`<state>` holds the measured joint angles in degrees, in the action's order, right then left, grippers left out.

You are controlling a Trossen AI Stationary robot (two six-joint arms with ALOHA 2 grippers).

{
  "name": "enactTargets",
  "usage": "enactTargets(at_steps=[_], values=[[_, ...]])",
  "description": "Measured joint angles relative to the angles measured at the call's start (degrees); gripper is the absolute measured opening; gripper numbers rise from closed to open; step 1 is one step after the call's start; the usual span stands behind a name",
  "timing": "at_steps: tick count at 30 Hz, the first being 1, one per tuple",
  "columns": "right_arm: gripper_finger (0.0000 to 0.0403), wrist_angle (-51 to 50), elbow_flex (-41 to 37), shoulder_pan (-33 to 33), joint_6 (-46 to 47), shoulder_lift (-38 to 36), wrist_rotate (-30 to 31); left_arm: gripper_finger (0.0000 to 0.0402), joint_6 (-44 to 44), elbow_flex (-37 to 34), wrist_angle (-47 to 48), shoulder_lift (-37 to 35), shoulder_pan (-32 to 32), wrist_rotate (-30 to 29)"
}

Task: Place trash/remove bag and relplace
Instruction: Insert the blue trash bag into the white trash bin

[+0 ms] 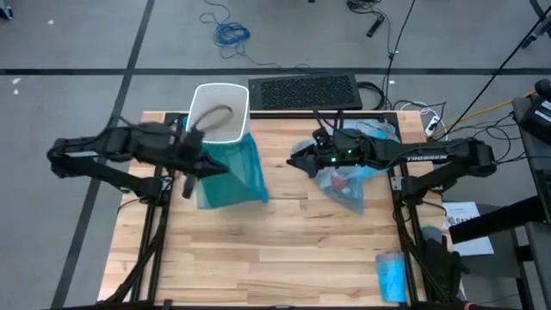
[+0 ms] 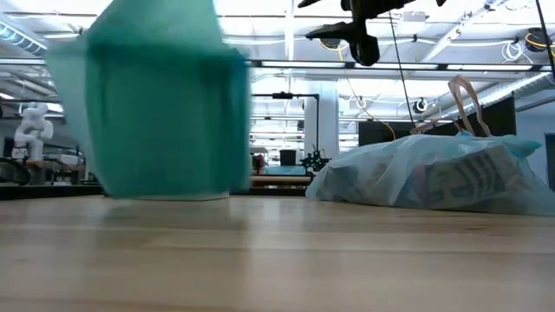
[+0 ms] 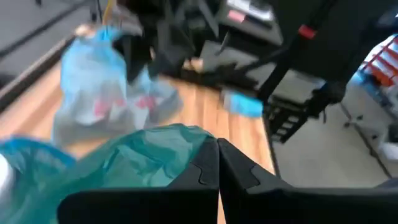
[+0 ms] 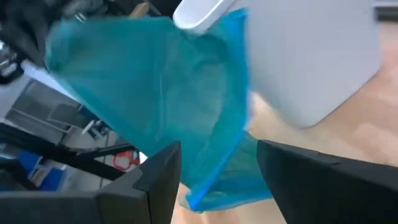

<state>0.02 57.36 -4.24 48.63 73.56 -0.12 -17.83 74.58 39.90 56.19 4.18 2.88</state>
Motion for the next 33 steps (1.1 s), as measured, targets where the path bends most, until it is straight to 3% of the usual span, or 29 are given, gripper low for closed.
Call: enactTargets(at_steps=[4,7,12,14,15,17,19,21,33], values=[[0.0203,2.9,0.0,2.2,0.1,0.3,0.0,0.0000,2.2,0.0,-10.5,0.7,2.1,1.1],[0.0203,6.1,0.0,3.0,-0.2,-0.1,0.0,0.0000,4.2,-0.1,-24.5,1.9,2.8,5.8],[0.0203,10.2,0.0,4.2,-1.2,-1.3,0.0,0.0000,4.0,1.0,-55.2,3.2,2.7,24.2],[0.0203,9.8,0.0,4.8,-1.5,-1.8,0.1,0.0000,2.9,1.0,-47.5,2.2,2.6,26.1],[0.0203,9.9,0.0,5.2,-1.7,-1.8,0.0,0.0000,2.4,1.1,-37.7,0.4,2.4,22.2],[0.0203,8.7,0.0,5.8,-1.5,-1.8,0.0,0.0000,0.0,0.6,-14.3,-3.9,2.6,7.3],[0.0203,6.8,0.0,6.4,-1.2,-1.8,0.1,0.0000,-3.4,0.4,-4.3,-2.9,3.0,-3.5],[0.0203,4.7,0.0,7.0,-0.7,-1.8,0.5,0.0000,-5.7,0.3,-1.0,-2.8,3.6,-6.1],[0.0203,-1.5,0.0,8.2,-0.7,-0.9,3.6,0.0000,-2.8,0.3,-5.1,-1.4,6.5,-6.0]])
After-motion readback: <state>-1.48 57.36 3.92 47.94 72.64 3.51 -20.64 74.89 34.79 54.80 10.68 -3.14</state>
